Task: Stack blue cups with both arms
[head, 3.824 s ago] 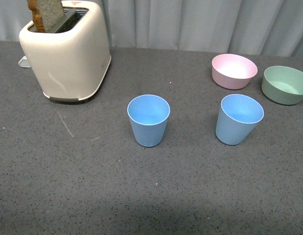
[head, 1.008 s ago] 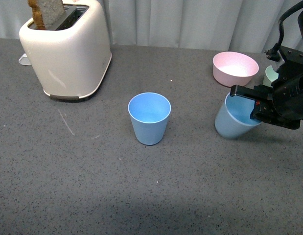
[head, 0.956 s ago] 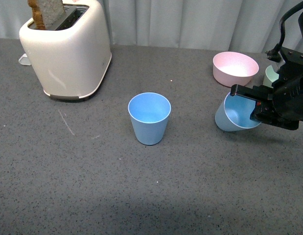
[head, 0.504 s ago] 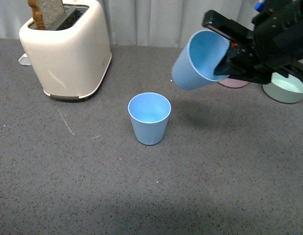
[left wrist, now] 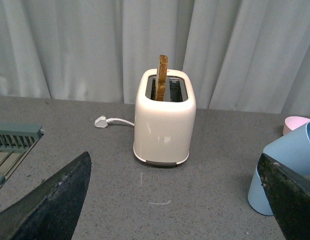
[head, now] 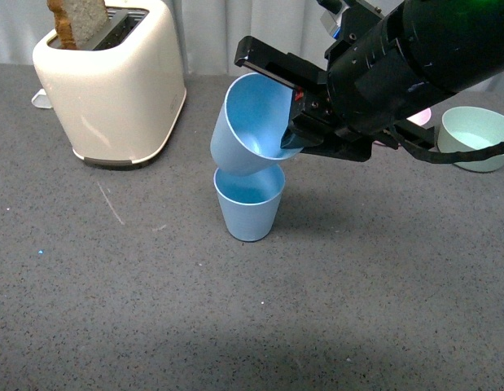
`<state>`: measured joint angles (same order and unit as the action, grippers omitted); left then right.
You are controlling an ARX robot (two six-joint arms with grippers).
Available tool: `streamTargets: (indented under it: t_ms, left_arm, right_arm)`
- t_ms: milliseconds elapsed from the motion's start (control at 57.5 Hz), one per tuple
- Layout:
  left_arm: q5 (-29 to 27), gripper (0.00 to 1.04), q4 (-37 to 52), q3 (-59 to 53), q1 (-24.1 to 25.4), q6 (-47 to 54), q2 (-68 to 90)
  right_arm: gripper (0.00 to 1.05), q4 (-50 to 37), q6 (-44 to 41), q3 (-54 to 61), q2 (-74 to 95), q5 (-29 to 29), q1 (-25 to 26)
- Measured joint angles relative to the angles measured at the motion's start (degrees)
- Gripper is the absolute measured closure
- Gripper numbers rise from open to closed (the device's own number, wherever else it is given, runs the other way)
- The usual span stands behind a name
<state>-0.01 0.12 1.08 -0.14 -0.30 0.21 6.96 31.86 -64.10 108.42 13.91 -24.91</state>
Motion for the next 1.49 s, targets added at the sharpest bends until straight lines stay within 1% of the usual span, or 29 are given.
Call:
streamTargets:
  t_ms: [243,278,487,591,643,800,852,886,956,1008,1025,1060,1078,1095,1112,1130,1147,1165,1182,1199,1217,1251,1286,1304,1338,1425,1495]
  left_arm:
    - [0.0,0.07,0.0,0.0,0.0,0.0,0.0]
    - [0.0,0.07,0.0,0.0,0.0,0.0,0.0]
    - [0.0,0.07,0.0,0.0,0.0,0.0,0.0]
    - [0.0,0.07,0.0,0.0,0.0,0.0,0.0]
    - [0.0,0.07,0.0,0.0,-0.02,0.0,0.0]
    - [0.0,0.07,0.0,0.0,0.0,0.0,0.0]
    - [0.0,0.07,0.0,0.0,-0.02,0.0,0.0]
    - [0.0,0.07,0.0,0.0,0.0,0.0,0.0]
    - [0.0,0.07,0.0,0.0,0.0,0.0,0.0]
    - [0.0,0.07,0.0,0.0,0.0,0.0,0.0]
    - [0.0,0.07,0.0,0.0,0.0,0.0,0.0]
    - [0.0,0.07,0.0,0.0,-0.02,0.0,0.0]
    - [-0.13,0.07,0.0,0.0,0.0,0.02,0.0]
    - [-0.07,0.07,0.0,0.0,0.0,0.0,0.0]
    - [0.13,0.07,-0.02,0.0,0.0,0.02,0.0]
    - [0.11,0.07,-0.02,0.0,-0.02,0.02,0.0]
    - [0.02,0.07,-0.02,0.0,0.0,0.02,-0.02]
    - [-0.09,0.07,-0.02,0.0,-0.02,0.02,0.0]
    - [-0.13,0.07,-0.04,0.0,-0.02,0.02,0.0]
    - [-0.11,0.07,-0.04,0.0,0.0,0.02,0.0]
    - [-0.11,0.07,-0.04,0.0,0.0,0.02,0.0]
    - [-0.15,0.07,-0.04,0.0,0.0,0.02,0.0]
    - [-0.13,0.07,-0.07,0.0,-0.02,0.02,0.0]
    - [-0.11,0.07,-0.07,0.0,-0.02,0.02,0.0]
    - [-0.09,0.07,-0.07,0.0,0.0,0.02,0.0]
    - [0.02,0.07,-0.09,0.0,-0.02,0.02,0.0]
    - [0.0,0.07,-0.09,0.0,-0.02,0.02,0.0]
  right_arm:
    - [1.04,0.11,0.46,0.0,0.04,-0.31,-0.37]
    - [1.0,0.15,0.37,0.0,0.04,-0.57,-0.37]
    - [0.68,-1.62,0.59,0.0,0.02,-0.57,-0.26]
    - [0.52,-4.48,-0.15,0.72,-0.44,-3.58,-0.13]
    - [0.43,-5.38,-1.73,1.14,-0.98,-6.51,-0.09]
    - [0.2,-5.64,-3.26,1.22,-2.03,-7.39,0.22]
    - [0.1,-5.64,-3.48,1.22,-2.05,-7.41,0.24]
    - [0.08,-5.64,-3.48,1.27,-2.05,-7.41,0.24]
    - [0.1,-5.64,-3.63,1.29,-2.03,-7.41,0.24]
    - [0.1,-5.9,-3.91,1.38,-2.03,-7.87,0.22]
    - [0.12,-9.49,-5.42,2.56,-1.86,-10.67,-0.13]
    - [0.18,-22.16,-10.14,7.15,-1.73,-19.67,-0.37]
    - [0.2,-25.53,-11.56,8.39,-1.7,-21.94,-0.42]
    - [0.24,-32.17,-13.79,11.15,-1.7,-26.21,-0.46]
    - [0.25,-35.32,-15.08,12.59,-1.7,-27.89,-0.42]
    - [0.29,-41.55,-18.23,15.52,-1.79,-30.47,-0.17]
    - [0.31,-44.87,-19.54,17.07,-1.97,-31.67,0.02]
    - [0.34,-50.88,-21.79,20.0,-2.29,-33.59,0.48]
    - [0.36,-53.42,-22.71,21.33,-2.51,-34.21,0.76]
    - [0.4,-58.01,-24.3,23.78,-3.15,-34.8,1.42]
    - [0.41,-60.08,-25.0,24.92,-3.58,-34.84,1.81]
    - [0.49,-66.88,-27.21,28.87,-5.79,-34.6,3.21]
    - [0.54,-70.47,-28.3,31.17,-7.87,-34.1,4.31]
    - [0.59,-72.83,-29.16,33.2,-10.21,-33.4,5.29]
    - [0.68,-74.36,-30.05,36.24,-13.99,-32.17,6.78]
    - [0.86,-74.62,-31.06,42.21,-18.97,-29.62,9.18]
    - [0.97,-74.29,-31.34,45.27,-21.27,-28.28,10.47]
